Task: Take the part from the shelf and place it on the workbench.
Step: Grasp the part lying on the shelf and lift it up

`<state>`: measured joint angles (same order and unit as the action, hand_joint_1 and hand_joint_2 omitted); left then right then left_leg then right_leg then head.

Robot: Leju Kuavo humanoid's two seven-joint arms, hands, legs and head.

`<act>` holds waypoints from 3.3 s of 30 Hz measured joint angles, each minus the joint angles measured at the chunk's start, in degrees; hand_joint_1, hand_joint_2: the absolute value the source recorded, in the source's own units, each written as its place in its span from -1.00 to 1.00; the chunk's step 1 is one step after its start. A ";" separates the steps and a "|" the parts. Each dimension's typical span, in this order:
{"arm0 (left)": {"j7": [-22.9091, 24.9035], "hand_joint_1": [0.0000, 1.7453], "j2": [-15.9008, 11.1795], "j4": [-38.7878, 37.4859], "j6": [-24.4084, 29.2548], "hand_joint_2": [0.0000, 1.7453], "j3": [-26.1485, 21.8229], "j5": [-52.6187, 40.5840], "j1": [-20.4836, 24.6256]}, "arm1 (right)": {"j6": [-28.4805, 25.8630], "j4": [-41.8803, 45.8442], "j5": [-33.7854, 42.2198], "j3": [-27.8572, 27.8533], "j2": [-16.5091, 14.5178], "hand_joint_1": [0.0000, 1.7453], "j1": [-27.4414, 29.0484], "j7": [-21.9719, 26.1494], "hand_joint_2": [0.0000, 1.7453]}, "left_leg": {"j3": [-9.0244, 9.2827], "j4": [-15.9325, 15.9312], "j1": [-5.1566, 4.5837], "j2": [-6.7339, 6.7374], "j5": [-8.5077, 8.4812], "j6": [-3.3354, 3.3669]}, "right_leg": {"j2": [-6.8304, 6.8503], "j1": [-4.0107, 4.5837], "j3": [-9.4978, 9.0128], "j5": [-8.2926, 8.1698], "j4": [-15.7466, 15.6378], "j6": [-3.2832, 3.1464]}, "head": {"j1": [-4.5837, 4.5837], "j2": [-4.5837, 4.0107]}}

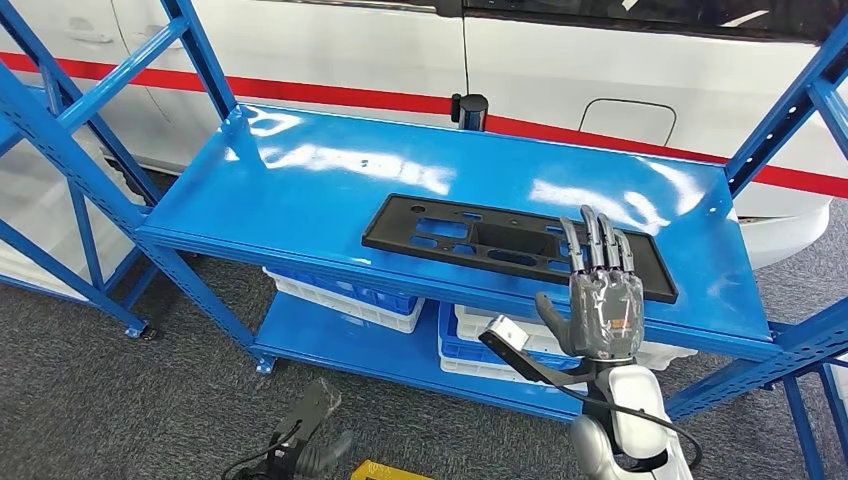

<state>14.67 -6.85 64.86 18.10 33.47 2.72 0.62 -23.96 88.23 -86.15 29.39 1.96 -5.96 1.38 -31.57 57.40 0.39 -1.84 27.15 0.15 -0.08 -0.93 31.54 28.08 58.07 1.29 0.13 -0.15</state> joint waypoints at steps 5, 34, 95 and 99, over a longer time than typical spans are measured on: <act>1.30 -1.00 3.71 -2.82 -4.31 1.00 -6.22 -6.09 1.93 | 0.66 -0.46 -0.73 -0.92 0.09 -1.00 0.47 -0.74 1.00 | -0.01 0.00 0.00 0.00 0.00 0.00 | 0.00 0.00 -0.01 -0.01 0.00 0.01 | 0.00 0.00; 3.62 -1.00 11.58 -11.04 -14.56 1.00 -14.34 -22.52 7.00 | 2.33 -7.75 -0.90 -4.35 -1.50 -1.00 -1.69 -5.74 1.00 | -0.04 0.02 0.00 -0.01 0.00 0.01 | 0.00 0.00 0.01 -0.01 0.01 0.01 | 0.01 0.00; -0.04 -1.00 16.16 -25.20 -18.80 1.00 -15.04 -14.38 13.77 | 7.76 -16.82 1.66 -3.63 -5.78 -1.00 -10.96 -9.07 1.00 | -0.06 0.05 0.00 -0.01 -0.04 0.00 | 0.00 0.00 0.01 -0.02 0.02 0.02 | 0.01 0.00; -0.58 -1.00 16.38 -26.32 -18.57 1.00 -14.82 -14.14 14.29 | 7.76 -17.14 2.22 -3.50 -5.82 -1.00 -11.45 -9.07 1.00 | -0.06 0.05 0.00 -0.01 -0.04 0.00 | 0.00 0.00 0.01 -0.02 0.02 0.02 | 0.00 0.00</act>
<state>14.08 9.52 38.54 -0.47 18.64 -11.42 14.91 -16.20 71.10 -83.94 25.88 -3.86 -17.42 -7.69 -31.63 57.45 0.39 -1.85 27.11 0.15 -0.07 -0.93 31.55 28.06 58.09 1.30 0.13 -0.15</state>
